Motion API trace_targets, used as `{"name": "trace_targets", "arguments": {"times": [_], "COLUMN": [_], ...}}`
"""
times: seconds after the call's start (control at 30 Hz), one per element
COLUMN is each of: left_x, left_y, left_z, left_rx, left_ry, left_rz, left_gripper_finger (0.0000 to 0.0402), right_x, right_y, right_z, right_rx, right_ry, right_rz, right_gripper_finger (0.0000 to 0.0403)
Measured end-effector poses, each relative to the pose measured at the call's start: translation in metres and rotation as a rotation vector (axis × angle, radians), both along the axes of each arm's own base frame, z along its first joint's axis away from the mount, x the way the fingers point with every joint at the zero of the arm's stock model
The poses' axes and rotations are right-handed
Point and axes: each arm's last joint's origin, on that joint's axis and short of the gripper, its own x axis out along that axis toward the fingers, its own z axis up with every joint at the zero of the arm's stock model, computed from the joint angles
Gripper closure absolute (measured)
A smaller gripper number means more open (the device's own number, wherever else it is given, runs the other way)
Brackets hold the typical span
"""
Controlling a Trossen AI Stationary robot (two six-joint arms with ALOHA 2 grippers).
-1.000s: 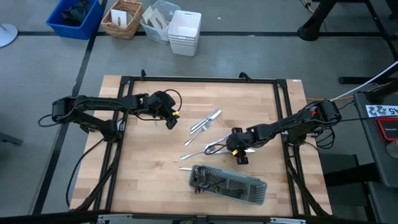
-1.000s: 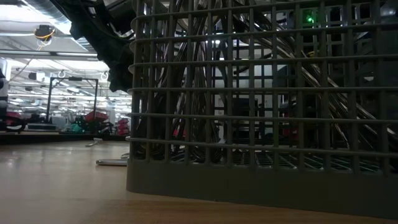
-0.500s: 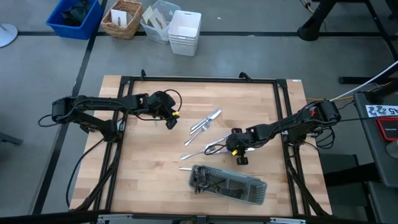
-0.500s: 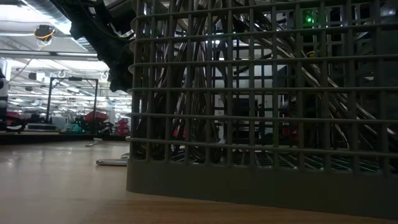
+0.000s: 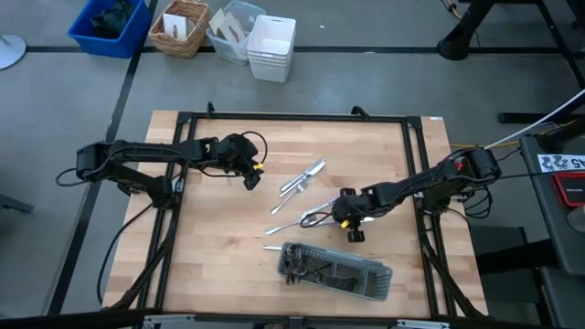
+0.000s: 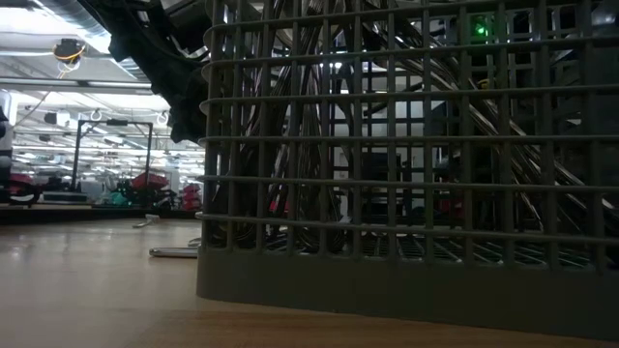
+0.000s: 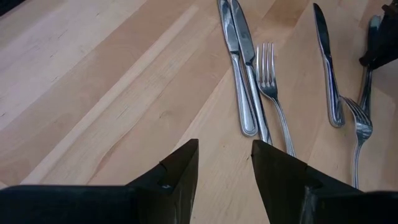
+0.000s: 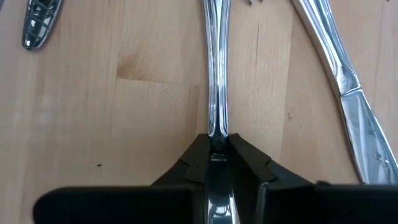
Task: Sort silverware
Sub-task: Put the knife into the gray silverware rack
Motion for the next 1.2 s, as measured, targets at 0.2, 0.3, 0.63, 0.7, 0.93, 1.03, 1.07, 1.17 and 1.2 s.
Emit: {"name": "trace_targets", "arguments": {"times": [0.2,0.3,0.63,0.7,0.93,1.03,1.07,1.17,1.2], "left_x": [0.0,0.0,0.0,0.0,0.0,0.0,0.0,0.0,0.0], "left_y": [0.0,0.0,0.0,0.0,0.0,0.0,0.0,0.0,0.0], "left_z": [0.0,0.0,0.0,0.0,0.0,0.0,0.0,0.0,0.0], "left_rx": [0.0,0.0,0.0,0.0,0.0,0.0,0.0,0.0,0.0], "left_ry": [0.0,0.0,0.0,0.0,-0.001,0.0,0.0,-0.001,-0.001], "left_rz": [0.0,0.0,0.0,0.0,0.0,0.0,0.0,0.0,0.0], "left_gripper_finger": [0.0259,0.0259,0.0259,0.0259,0.0259,0.0259,0.0259,0.0259,0.0259], "right_x": [0.007,0.009,0.012,0.014,0.018,0.018,0.018,0.017,0.017], "right_y": [0.001,0.0,-0.001,0.0,0.001,0.002,0.002,0.003,0.003], "right_z": [0.01,0.016,0.03,0.035,0.05,0.055,0.056,0.058,0.059], "right_rx": [-0.008,-0.058,-0.129,-0.13,-0.127,-0.098,-0.09,-0.081,-0.082], "right_ry": [0.017,0.045,0.102,0.106,0.141,0.156,0.162,0.179,0.183], "right_rz": [0.006,0.013,0.022,0.022,0.05,0.077,0.089,0.1,0.102], "right_gripper_finger": [0.0357,0.0356,0.0355,0.0355,0.0355,0.0354,0.0354,0.0354,0.0354]}}
